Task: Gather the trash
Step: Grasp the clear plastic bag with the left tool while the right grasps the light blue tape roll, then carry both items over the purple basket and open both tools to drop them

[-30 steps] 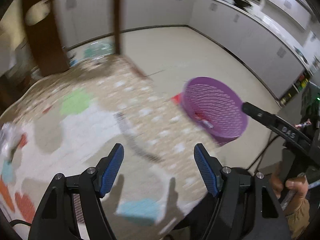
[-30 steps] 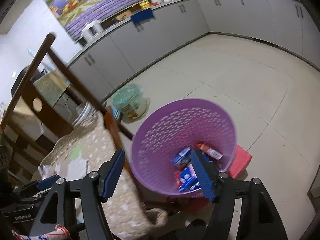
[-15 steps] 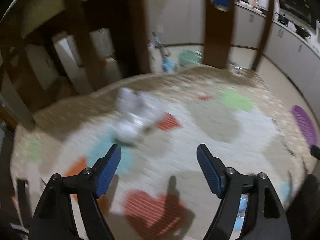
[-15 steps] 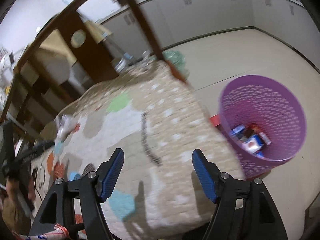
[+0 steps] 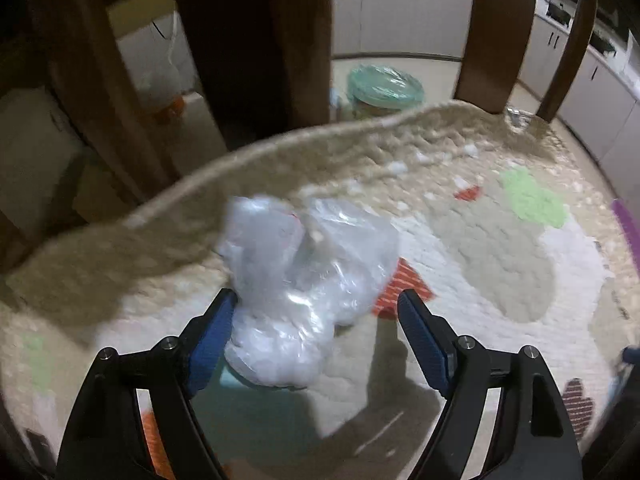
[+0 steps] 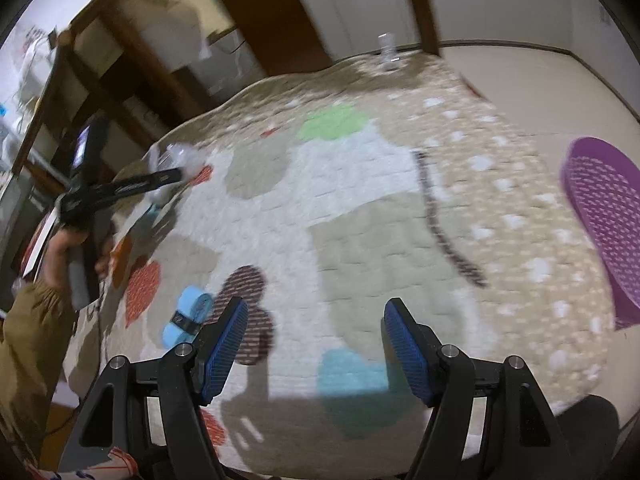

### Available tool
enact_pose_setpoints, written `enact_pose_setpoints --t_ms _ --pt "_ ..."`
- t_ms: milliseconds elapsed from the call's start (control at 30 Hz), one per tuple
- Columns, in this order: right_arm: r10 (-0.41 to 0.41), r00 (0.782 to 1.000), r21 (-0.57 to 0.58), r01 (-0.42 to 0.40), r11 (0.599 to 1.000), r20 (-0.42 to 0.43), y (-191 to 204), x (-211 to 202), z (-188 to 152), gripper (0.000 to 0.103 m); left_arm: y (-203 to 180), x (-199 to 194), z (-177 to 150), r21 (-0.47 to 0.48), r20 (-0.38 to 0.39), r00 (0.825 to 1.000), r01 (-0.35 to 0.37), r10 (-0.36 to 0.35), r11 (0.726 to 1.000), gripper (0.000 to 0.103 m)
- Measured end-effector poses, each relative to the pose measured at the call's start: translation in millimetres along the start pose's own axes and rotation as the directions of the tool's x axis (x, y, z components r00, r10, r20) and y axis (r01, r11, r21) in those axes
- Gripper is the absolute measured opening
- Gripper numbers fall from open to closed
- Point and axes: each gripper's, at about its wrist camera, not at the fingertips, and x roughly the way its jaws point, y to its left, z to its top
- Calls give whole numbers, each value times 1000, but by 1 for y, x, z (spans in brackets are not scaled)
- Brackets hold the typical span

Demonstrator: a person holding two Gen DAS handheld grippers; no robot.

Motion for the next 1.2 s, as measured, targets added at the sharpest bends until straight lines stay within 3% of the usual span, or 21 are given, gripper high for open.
enact_pose_setpoints --t_ms 33,67,267,433,667,700,733,833,1200 --pt "15 1000 -12 -15 1000 -11 7 5 0 75 -2 2 -3 -9 -20 1000 3 -3 1000 64" --pt "29 999 -23 -29 999 -20 13 9 1 75 -4 2 -7 -12 -41 999 -2 1 1000 36" --pt "97 991 -90 -104 990 -87 56 35 3 75 -4 -39 -37 -105 -13 996 92 -93 990 36" --pt "100 987 -127 -117 985 -129 81 54 -4 76 0 -77 -74 -181 13 994 105 -105 978 36" --pt "-8 994 -218 -16 976 -108 115 71 -12 79 -3 -92 -111 -254 6 998 62 -62 965 36" --pt "-31 994 -235 7 972 -100 118 71 -13 73 -4 -92 -112 -260 8 998 64 -65 963 36" --pt "-52 995 -253 28 967 -90 120 72 -15 52 -6 -94 -115 -266 11 998 65 -65 962 36" --pt "-64 995 -287 40 957 -76 120 68 -18 36 -11 -100 -121 -272 21 998 63 -59 960 36" --pt "-29 1000 -199 29 979 3 85 33 -11 32 -36 -107 -127 -235 5 1000 30 -30 972 36"
